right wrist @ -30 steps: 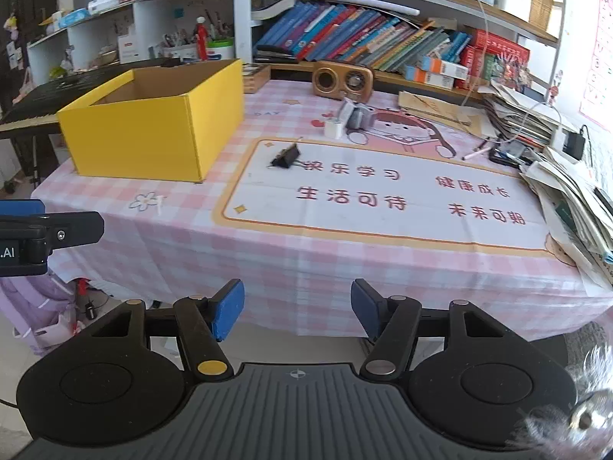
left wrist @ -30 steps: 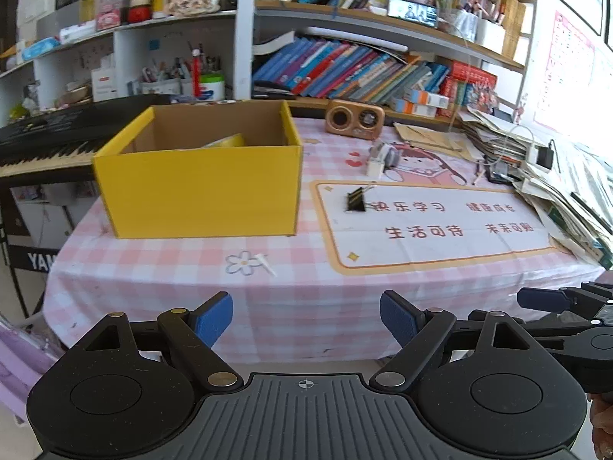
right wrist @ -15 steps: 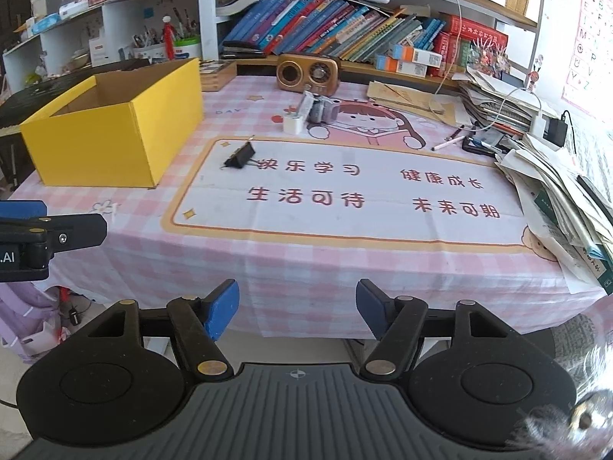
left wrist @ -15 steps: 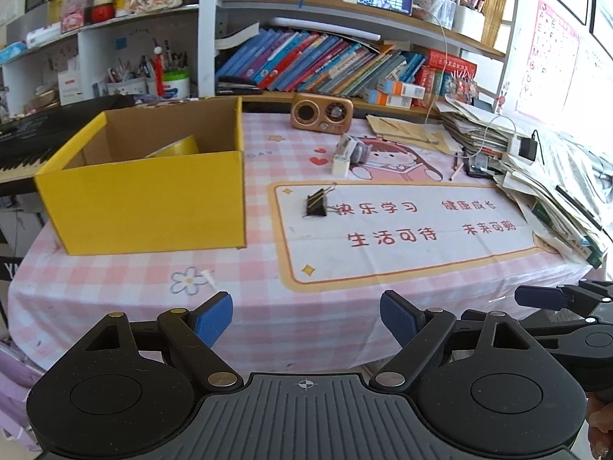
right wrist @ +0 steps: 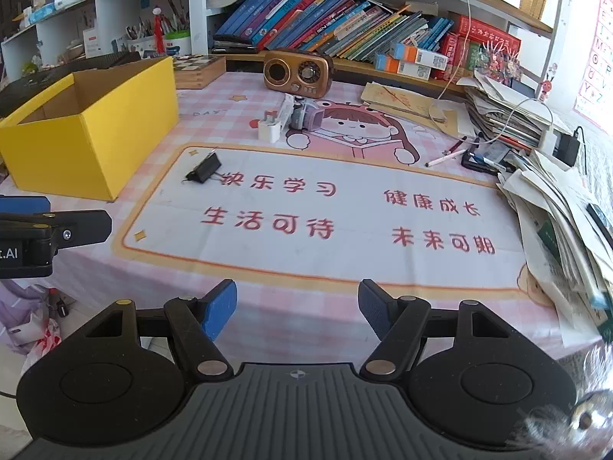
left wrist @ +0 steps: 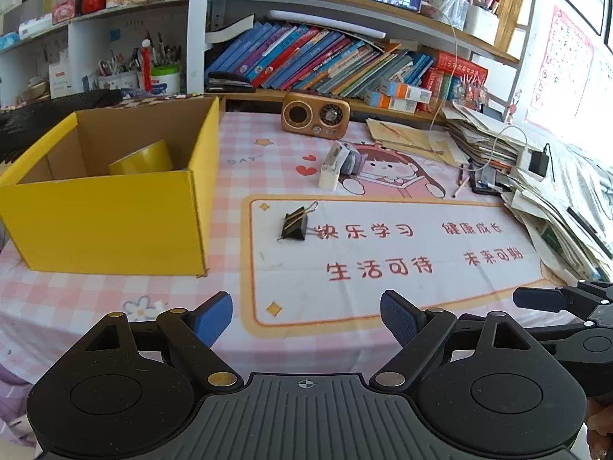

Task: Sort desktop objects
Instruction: 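Move the left tool toward the black binder clip on the printed mat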

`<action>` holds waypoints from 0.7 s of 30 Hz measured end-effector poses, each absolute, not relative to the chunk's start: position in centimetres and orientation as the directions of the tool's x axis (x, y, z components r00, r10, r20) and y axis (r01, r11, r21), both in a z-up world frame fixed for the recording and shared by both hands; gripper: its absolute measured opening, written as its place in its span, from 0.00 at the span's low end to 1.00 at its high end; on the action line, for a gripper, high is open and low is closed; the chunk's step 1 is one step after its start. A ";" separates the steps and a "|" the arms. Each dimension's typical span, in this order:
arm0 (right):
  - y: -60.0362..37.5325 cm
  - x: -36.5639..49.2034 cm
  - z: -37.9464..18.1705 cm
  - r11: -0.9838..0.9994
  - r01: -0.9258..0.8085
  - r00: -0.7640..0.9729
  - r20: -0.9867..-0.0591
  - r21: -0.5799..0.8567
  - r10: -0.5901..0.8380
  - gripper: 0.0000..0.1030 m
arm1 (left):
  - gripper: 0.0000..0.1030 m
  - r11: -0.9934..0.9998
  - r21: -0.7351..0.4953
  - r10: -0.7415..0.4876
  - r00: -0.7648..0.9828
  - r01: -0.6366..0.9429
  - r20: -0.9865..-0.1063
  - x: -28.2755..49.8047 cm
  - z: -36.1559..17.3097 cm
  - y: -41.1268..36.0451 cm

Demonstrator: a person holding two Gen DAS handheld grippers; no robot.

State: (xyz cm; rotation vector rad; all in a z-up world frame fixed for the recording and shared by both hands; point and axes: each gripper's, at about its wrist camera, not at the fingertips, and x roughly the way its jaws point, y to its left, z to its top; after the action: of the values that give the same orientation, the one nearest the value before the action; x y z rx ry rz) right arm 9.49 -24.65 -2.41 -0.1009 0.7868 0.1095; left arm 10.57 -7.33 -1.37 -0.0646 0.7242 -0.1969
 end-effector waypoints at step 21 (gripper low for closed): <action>-28.4 17.0 -3.4 0.971 -0.238 0.667 -0.725 0.009 0.170 0.67 | 0.84 0.994 -0.086 -0.104 0.729 0.062 -0.677 15.6 -1.4 -11.1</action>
State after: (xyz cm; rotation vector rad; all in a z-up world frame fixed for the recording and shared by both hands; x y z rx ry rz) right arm 16.97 -28.38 -3.38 -0.0887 0.8089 0.2304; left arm 15.65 -11.10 -1.43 -0.0591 0.7490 -0.0918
